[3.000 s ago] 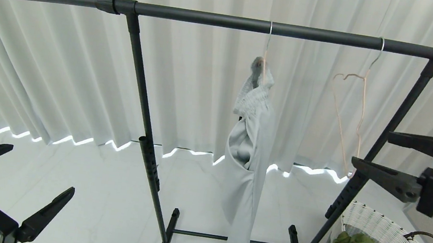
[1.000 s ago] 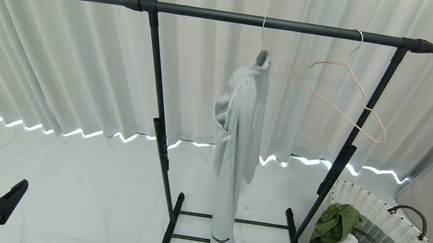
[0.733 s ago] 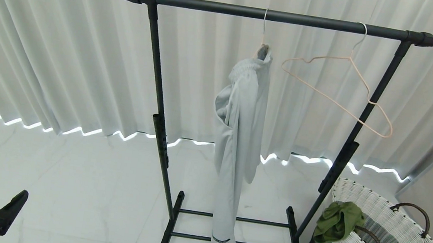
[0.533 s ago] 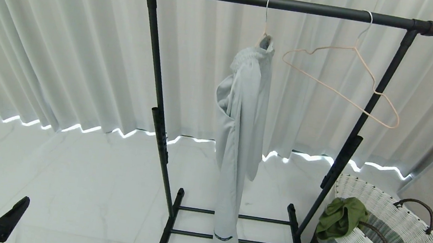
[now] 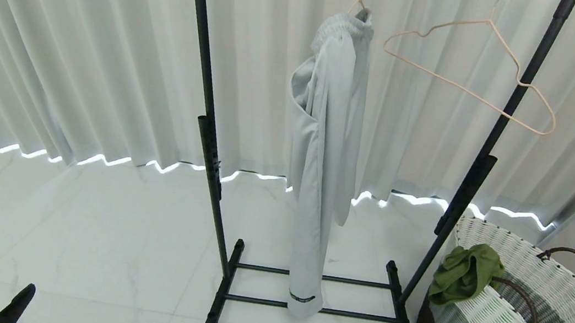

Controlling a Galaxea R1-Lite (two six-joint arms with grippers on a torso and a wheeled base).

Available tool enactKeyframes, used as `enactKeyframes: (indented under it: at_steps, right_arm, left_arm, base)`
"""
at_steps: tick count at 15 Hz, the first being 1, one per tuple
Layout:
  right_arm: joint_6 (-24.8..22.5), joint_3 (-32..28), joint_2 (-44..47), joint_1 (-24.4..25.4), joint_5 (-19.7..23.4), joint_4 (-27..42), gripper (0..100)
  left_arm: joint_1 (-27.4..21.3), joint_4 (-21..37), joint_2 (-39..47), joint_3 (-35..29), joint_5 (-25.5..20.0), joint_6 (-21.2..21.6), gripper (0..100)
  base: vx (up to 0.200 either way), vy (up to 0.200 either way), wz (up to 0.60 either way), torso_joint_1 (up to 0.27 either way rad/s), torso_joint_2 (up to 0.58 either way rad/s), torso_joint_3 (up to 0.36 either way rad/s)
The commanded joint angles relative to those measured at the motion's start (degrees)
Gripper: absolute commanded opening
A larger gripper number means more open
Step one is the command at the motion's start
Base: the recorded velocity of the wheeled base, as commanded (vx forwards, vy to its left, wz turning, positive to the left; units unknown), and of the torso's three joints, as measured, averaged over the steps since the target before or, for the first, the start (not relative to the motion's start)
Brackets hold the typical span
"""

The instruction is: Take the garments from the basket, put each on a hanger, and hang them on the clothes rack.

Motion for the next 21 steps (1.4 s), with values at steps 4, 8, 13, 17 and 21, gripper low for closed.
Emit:
enactKeyframes:
  at_steps: [4, 8, 13, 17, 21]
  right_arm:
    - [-0.01, -0.01, 0.36, -0.11, 0.01, -0.12, 100]
    - [-2.29, 0.17, 0.01, -0.11, 0.01, -0.39, 100]
    - [-3.79, 0.61, -0.17, -0.28, 0.01, -0.39, 100]
    - [-3.79, 0.96, -0.78, -0.28, 0.01, -0.39, 100]
    - [-3.7, 1.05, -0.78, -0.28, 0.01, -0.3, 100]
  left_arm:
    - [-0.04, -0.05, -1.78, 0.08, -0.53, 0.12, 100]
    - [-0.04, -0.05, -1.69, -0.09, -0.53, 0.12, 100]
    - [-0.22, -0.05, -1.86, -0.18, -0.62, 0.12, 100]
    - [-0.31, -0.05, -2.13, -0.18, -2.38, 0.12, 100]
    - [-0.31, -0.05, -2.22, -0.18, -2.55, 0.12, 100]
  base:
    - [0.0, 0.0, 0.0, -0.15, 0.46, 0.305]
    - [0.0, 0.0, 0.0, -0.091, 0.34, 0.24]
    - [0.0, 0.0, 0.0, -0.01, 0.03, 0.022]
    - [0.0, -0.2, 0.0, 0.0, 0.0, 0.006]
    - [0.0, -0.2, 0.0, 0.004, 0.01, 0.001]
